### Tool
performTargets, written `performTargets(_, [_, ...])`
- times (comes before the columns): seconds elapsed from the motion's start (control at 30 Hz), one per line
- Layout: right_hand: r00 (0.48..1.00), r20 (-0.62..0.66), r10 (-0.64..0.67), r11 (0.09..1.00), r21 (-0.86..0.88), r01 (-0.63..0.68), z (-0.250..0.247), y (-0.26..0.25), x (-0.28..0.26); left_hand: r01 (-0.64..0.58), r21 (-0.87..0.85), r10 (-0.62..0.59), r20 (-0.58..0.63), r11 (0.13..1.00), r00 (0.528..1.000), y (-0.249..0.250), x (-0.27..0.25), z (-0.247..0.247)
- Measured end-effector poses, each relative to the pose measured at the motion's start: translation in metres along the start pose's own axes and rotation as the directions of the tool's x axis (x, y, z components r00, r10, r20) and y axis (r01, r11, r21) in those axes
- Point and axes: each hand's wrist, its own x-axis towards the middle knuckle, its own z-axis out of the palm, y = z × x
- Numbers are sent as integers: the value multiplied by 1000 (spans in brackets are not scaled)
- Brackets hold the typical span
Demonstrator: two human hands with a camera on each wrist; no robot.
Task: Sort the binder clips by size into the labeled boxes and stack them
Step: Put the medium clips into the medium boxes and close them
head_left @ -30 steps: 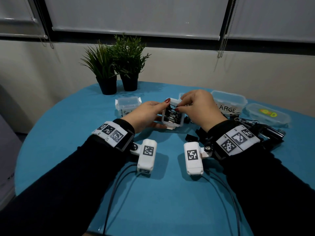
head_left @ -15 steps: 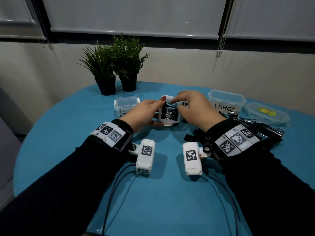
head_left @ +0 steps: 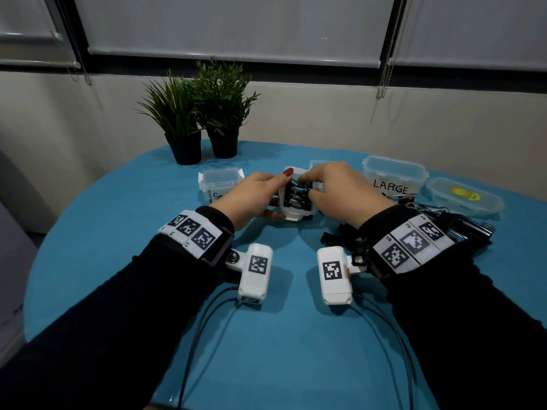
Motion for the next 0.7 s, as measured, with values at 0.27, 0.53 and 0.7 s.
performTargets(0.27, [998, -11, -55, 995, -85, 54, -5, 4, 3, -7, -22, 7, -6, 1000, 1000, 1, -2, 3])
performTargets(0.53, [943, -289, 164, 856, 517, 10, 3, 21, 4, 123, -91, -126, -35, 988, 991, -6, 4, -1])
performTargets(0.7, [939, -158, 307, 777, 611, -152, 8, 36, 13, 142, -96, -153, -118, 985, 981, -8, 8, -3])
